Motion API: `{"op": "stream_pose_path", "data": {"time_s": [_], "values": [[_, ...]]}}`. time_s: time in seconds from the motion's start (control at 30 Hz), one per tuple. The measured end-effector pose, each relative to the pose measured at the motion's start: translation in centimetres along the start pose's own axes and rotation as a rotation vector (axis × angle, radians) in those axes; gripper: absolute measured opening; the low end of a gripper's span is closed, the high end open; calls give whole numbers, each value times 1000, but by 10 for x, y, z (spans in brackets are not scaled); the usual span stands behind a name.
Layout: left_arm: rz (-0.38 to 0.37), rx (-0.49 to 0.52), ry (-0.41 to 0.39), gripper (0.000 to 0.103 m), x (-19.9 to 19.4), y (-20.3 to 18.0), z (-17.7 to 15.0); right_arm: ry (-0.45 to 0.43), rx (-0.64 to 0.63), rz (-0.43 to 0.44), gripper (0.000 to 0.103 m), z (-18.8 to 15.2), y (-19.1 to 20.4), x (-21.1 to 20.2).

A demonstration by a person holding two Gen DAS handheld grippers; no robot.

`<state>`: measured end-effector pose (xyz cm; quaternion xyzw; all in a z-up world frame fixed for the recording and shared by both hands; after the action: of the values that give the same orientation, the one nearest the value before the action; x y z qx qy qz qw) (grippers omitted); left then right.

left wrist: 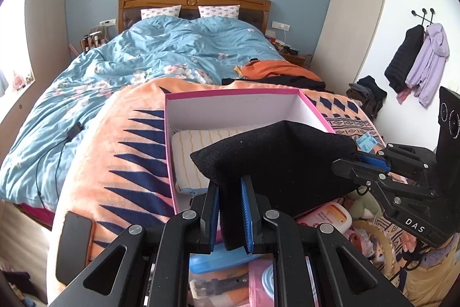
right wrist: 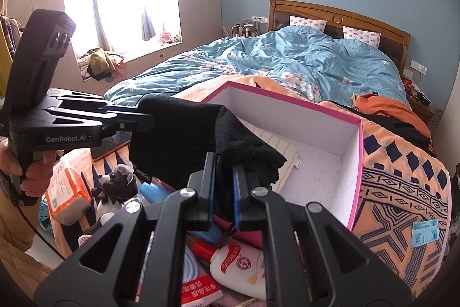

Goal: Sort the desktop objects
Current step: 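Lift the black cloth with the right gripper over the pink box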

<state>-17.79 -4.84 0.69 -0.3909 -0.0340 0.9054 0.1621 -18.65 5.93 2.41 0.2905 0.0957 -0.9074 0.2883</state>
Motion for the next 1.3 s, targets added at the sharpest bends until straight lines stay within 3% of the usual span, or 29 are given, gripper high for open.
{"op": "stream_pose_path", "data": {"time_s": [1.3], "values": [[98,18,52,14,52,22,27,28,23,-15,11,20,-22,47]]}}
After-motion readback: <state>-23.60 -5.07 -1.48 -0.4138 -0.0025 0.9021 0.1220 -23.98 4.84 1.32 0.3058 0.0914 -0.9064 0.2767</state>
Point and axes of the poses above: each gripper's, at about its wrist camera, not at the fingertips, and x roughly the way its jaws point, y to its left, z to its top, the point moved 8 cm from there along x, roughly the way its jaws point, and after that the axes turned 3 degrees about -x, right-handed, at the moved point
